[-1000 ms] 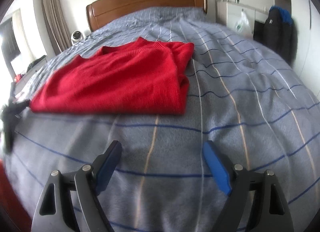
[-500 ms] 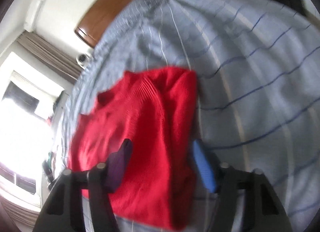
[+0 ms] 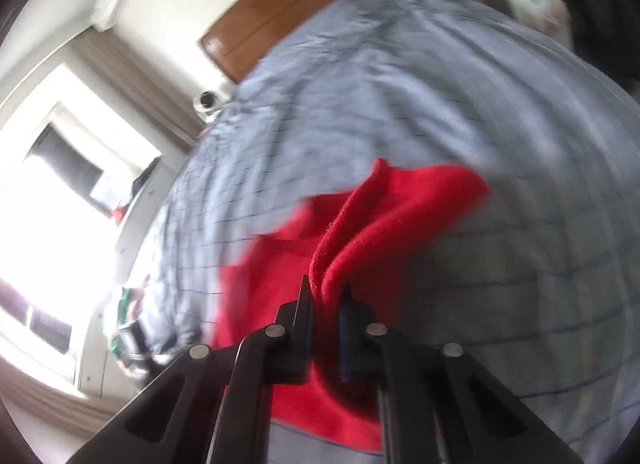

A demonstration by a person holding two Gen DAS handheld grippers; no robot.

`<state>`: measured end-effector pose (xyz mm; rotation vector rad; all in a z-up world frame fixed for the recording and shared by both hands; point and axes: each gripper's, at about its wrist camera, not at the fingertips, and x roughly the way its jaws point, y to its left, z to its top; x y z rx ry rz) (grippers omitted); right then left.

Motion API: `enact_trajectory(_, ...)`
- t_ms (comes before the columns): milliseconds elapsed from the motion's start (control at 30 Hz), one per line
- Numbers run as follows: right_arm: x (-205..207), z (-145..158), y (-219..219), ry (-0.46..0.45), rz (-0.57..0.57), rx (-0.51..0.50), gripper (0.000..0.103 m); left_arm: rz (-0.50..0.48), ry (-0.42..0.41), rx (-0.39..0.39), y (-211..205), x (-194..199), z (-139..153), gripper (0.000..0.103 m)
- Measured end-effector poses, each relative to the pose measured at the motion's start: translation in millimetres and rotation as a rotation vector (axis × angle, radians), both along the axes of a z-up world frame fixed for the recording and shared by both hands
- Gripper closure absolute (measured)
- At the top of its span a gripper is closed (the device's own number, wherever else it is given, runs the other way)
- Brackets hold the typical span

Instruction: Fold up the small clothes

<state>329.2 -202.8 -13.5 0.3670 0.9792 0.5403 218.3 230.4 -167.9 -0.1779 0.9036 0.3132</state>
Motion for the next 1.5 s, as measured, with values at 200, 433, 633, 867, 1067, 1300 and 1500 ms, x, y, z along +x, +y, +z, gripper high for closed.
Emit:
enact_trajectory(200,2,-28,126,0.009,0.131,-0.08,0.093,0.0,0.0,0.0,0,0,0,0.0)
enact_trajectory(433,-23,-97,210,0.073,0.259,-0.177,0.074,0.0,0.0,0.0,0,0,0,0.0)
enact_trajectory(633,-16,-52,138,0.144,0.247,0.3,0.042,0.0,0.0,0.0,1,0,0,0.0)
enact_trajectory(867,-32,-41,95,-0.008,0.216,-0.087,0.051,0.0,0.0,0.0,0,0,0,0.0)
enact_trajectory(1067,-88,-102,166,-0.087,0.406,-0.212,0.054,0.0,-0.001,0.0,0,0,0,0.0)
enact_trajectory(1300,-156,-73,153,-0.27,0.554,-0.316,0.051,0.0,0.0,0.001,0,0,0,0.0)
enact_trajectory(1500,-115,-88,109,-0.194,0.322,-0.325,0.051,0.0,0.001,0.004,1,0,0,0.0)
